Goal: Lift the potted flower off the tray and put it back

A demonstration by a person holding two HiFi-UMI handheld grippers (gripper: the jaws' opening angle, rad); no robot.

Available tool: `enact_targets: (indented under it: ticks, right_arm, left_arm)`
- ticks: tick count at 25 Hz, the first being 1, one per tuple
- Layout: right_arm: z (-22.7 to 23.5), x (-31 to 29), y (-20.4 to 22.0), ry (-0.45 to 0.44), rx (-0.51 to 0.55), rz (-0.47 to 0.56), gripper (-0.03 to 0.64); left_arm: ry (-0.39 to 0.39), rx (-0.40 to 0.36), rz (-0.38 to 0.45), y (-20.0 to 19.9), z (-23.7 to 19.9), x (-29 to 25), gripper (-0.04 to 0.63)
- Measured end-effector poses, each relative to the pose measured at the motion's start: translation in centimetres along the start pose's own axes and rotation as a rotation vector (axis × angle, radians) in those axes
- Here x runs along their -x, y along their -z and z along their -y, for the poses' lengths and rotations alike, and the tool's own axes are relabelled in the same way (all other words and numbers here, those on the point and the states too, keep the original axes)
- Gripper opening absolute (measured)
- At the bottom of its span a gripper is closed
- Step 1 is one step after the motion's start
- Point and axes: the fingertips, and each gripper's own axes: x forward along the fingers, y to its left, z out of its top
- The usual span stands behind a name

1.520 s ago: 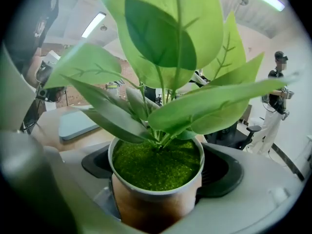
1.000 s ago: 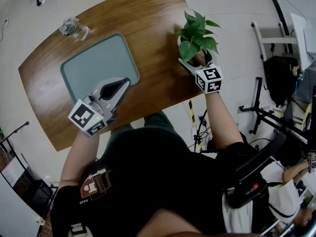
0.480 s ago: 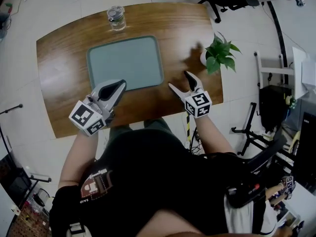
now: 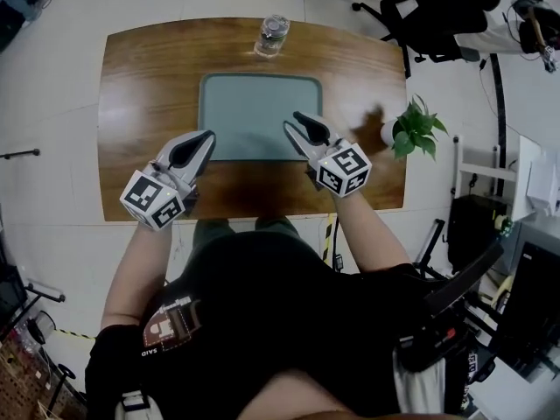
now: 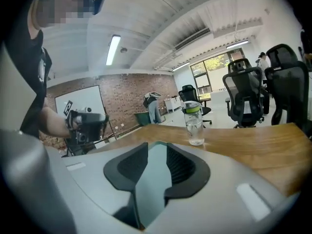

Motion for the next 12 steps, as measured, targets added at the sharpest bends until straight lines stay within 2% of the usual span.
enact_targets:
  ticks: [2, 5, 8, 12]
  right_arm:
    - [-0.3, -1.2, -1.8, -0.001, -0.020, 0.036, 0.070]
    - [-0.6, -1.9, -4.0, -0.002, -0.019, 0.067, 0.020]
    - [-1.6, -1.6, -4.5, -0.004, 0.036, 0.041, 0.017]
    - [-2.3, 0.0, -4.6, 0.001, 0.064, 0.009, 0.017]
  left_arm:
    - [-0.028, -0.012, 0.014, -0.6, -1.2, 0.8, 0.000]
    - [-0.053, -0.027, 0.044, -1.4, -2.4, 1.3, 0.000]
    - [-0.063, -0.002, 0.079, -2.5, -2.5, 1.6, 0.000]
    - [-0.031, -0.007, 0.110, -4.5, -1.3, 1.4, 0.000]
